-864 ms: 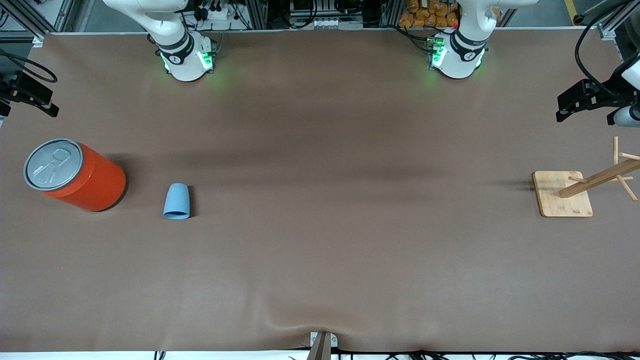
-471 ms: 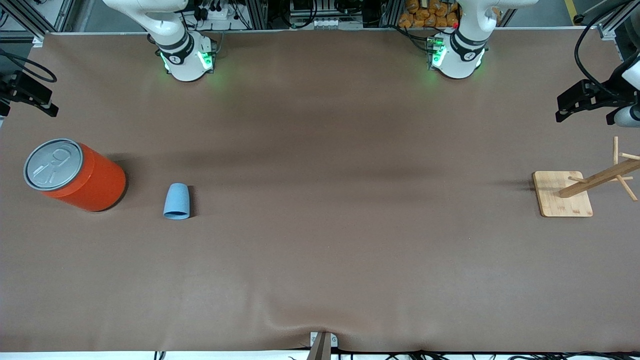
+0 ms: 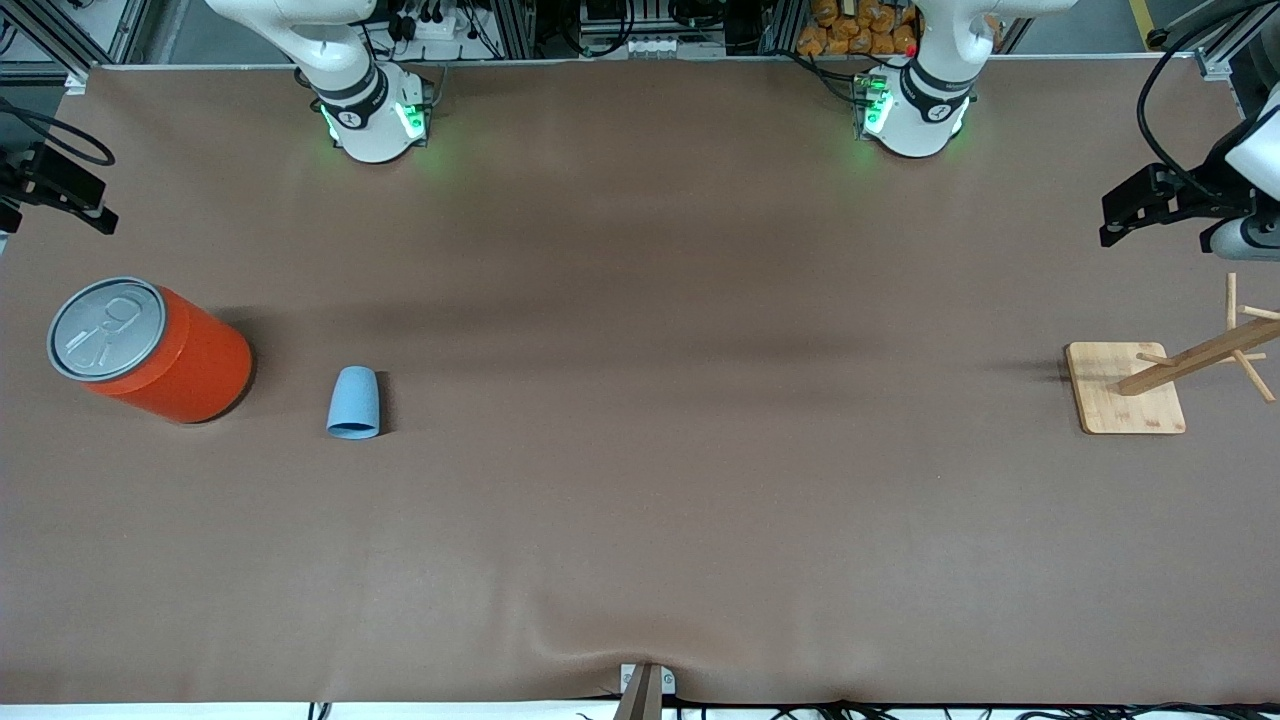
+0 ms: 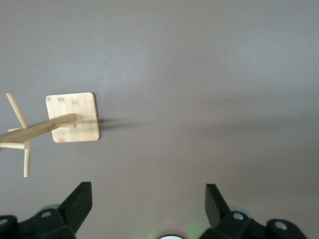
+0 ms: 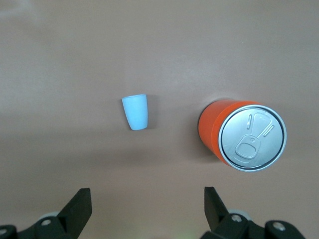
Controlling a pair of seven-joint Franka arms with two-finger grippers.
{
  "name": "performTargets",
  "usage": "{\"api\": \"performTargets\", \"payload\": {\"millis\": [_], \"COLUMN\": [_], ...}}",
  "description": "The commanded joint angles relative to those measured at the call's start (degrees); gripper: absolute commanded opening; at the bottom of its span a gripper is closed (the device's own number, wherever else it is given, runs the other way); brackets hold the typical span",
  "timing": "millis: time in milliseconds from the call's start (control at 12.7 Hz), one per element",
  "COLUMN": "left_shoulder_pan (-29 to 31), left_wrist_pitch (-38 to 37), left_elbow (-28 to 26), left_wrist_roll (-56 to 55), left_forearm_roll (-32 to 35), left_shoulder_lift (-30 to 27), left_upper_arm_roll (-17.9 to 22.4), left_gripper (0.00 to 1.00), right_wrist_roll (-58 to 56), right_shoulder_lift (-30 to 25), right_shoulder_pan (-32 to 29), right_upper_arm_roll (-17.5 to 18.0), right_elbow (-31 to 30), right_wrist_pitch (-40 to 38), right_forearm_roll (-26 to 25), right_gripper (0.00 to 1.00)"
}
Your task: Flip cup
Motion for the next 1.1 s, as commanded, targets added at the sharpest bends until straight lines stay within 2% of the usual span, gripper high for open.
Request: {"api": "performTargets", "payload": {"millis": [0, 550, 785, 1021], "left_shoulder_pan": [-0.2, -0.1, -0.2, -0.2], "left_wrist_pitch": [-0.2, -0.1, -0.1, -0.1], "left_elbow": [0.4, 0.5, 0.6, 0.7], "left_wrist_roll": [-0.8, -0.3, -0.2, -0.1], "left_forearm_roll": [-0.7, -0.8, -0.7, -0.7], "left_shoulder_lift": [0.5, 0.5, 0.5, 0.5], "left_upper_arm_roll": [-0.2, -0.3, -0.3, -0.3], "left_gripper": [1.00, 1.00, 1.00, 1.00], "right_wrist_roll": [-0.6, -0.7, 0.1, 0.0], "right_shoulder_lift": [2.5, 14.5, 15.7, 15.5], "right_shoulder_pan": [-1.2, -1.2, -1.0, -1.1], "right_upper_arm_roll": [0.9, 0.9, 0.9, 0.9], "right_elbow": [-0.1, -0.2, -4.9, -12.6], "right_wrist_pitch": [-0.1, 1.4, 7.5, 13.7], "right_forearm_roll": [-0.5, -1.3, -0.5, 3.0], "right_gripper": [1.00, 1.00, 1.00, 1.00]}}
